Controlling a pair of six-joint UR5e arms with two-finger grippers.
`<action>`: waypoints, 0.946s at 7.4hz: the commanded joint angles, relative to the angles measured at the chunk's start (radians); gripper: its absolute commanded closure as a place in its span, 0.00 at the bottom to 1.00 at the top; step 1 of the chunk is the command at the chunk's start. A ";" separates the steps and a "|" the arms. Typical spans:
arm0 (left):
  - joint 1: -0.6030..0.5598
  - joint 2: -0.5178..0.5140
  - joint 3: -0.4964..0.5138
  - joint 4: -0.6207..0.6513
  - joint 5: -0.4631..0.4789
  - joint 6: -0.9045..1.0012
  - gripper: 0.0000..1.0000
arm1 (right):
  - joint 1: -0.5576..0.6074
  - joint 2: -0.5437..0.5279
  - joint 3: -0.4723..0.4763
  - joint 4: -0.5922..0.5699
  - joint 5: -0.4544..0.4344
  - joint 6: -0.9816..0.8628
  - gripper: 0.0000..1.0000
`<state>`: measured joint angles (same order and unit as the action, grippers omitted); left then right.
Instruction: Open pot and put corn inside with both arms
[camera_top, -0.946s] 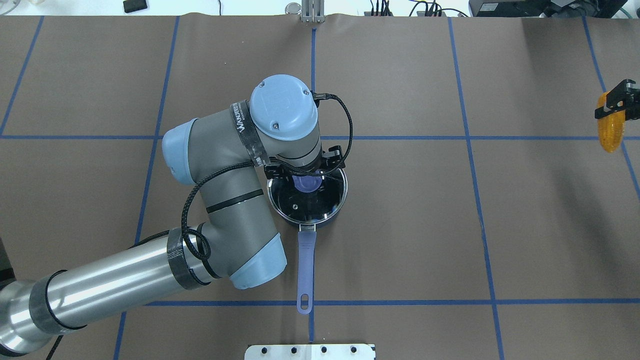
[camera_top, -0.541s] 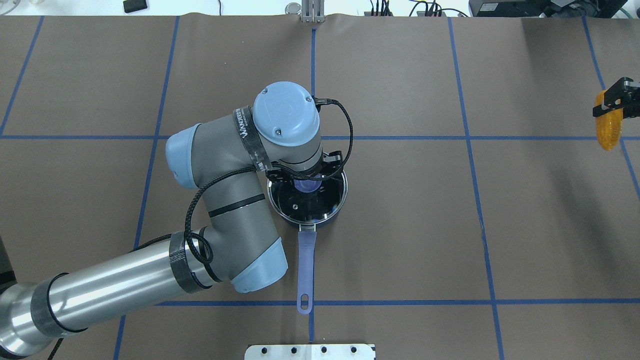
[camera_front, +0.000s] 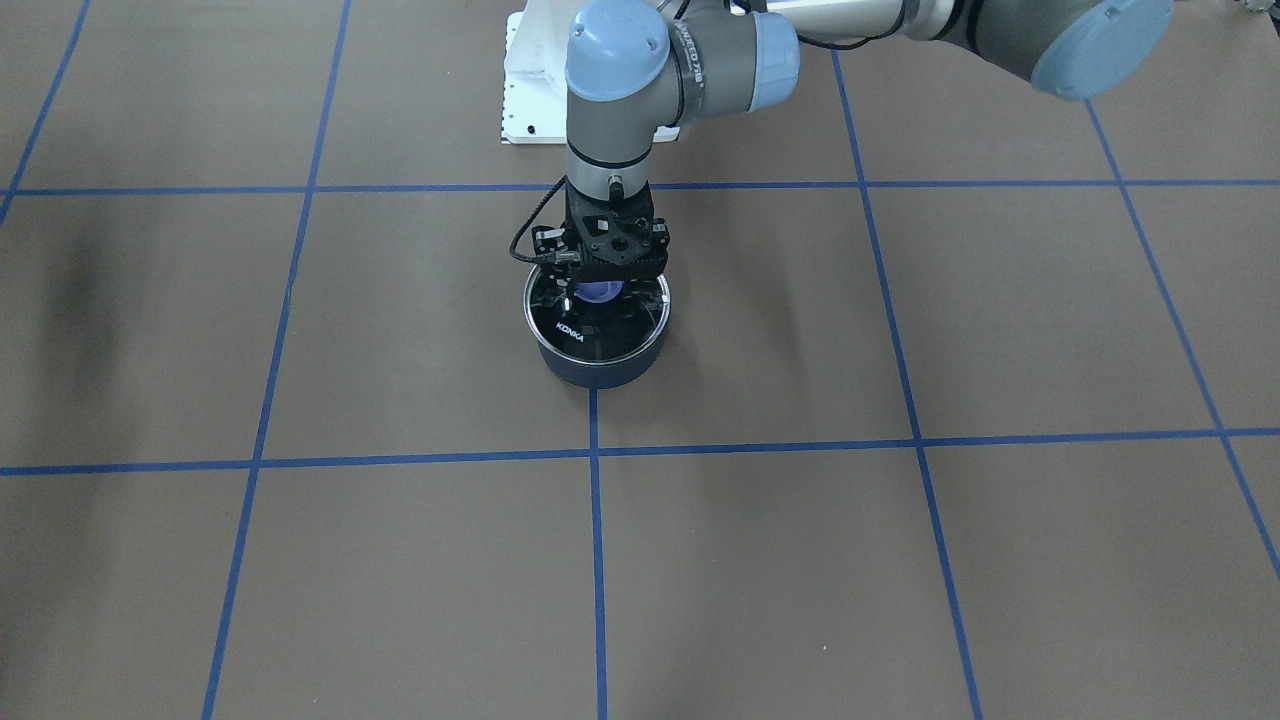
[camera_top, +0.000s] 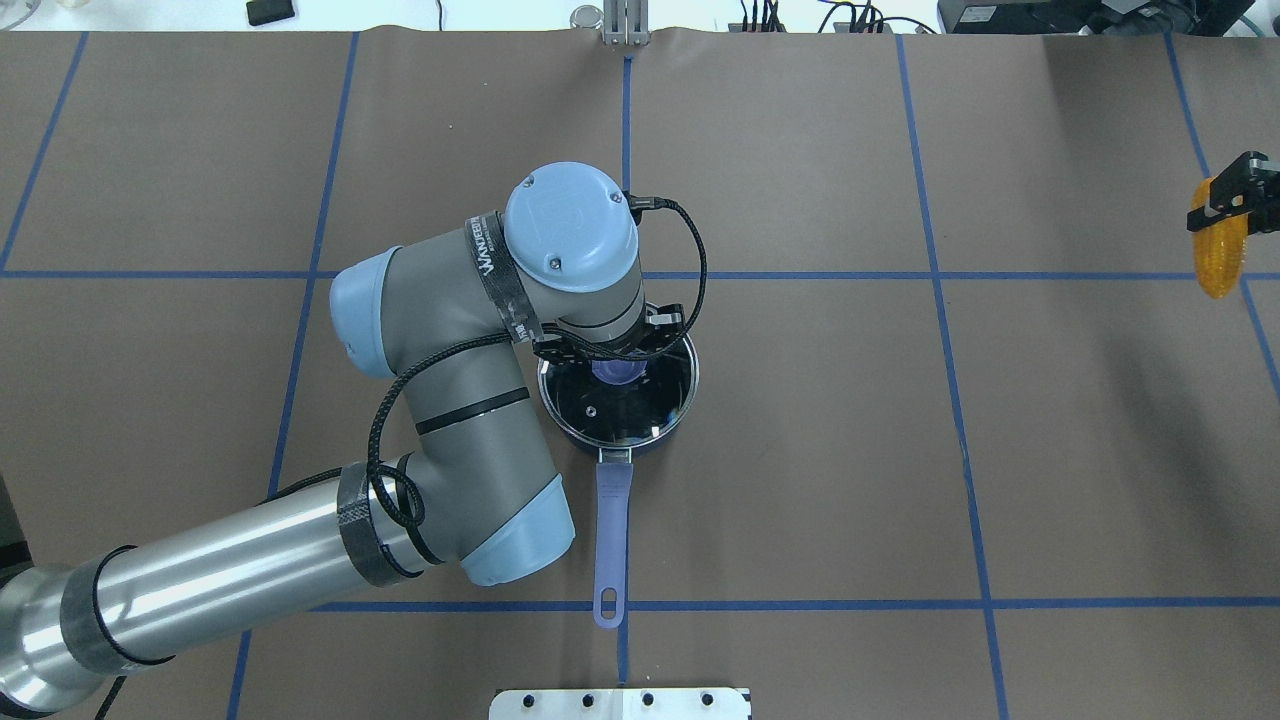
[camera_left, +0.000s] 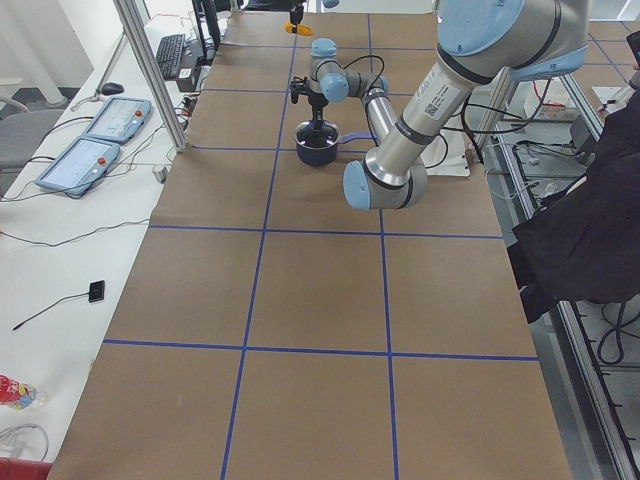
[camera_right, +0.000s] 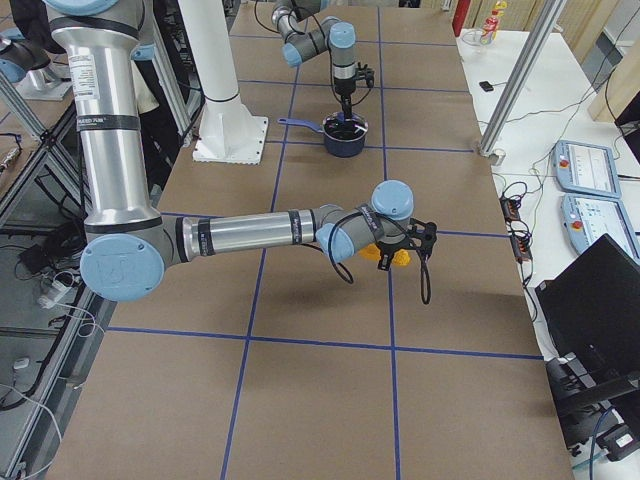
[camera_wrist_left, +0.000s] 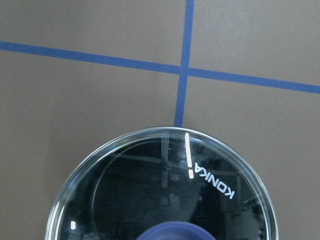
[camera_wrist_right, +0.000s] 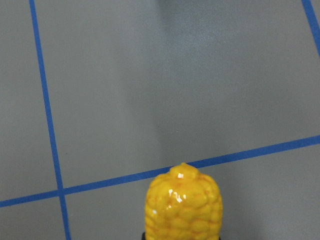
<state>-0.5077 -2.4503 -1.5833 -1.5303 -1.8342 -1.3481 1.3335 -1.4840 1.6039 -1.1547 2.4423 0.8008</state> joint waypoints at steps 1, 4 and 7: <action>-0.003 0.000 -0.009 0.004 0.000 0.006 0.58 | 0.003 0.023 0.005 -0.037 0.001 0.000 0.75; -0.020 0.004 -0.061 0.015 -0.005 0.013 0.58 | -0.002 0.068 0.024 -0.106 -0.002 0.000 0.75; -0.133 0.138 -0.258 0.102 -0.112 0.177 0.58 | -0.026 0.238 0.060 -0.334 -0.022 0.026 0.72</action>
<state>-0.5880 -2.3936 -1.7459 -1.4504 -1.8942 -1.2421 1.3224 -1.3173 1.6380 -1.3831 2.4319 0.8180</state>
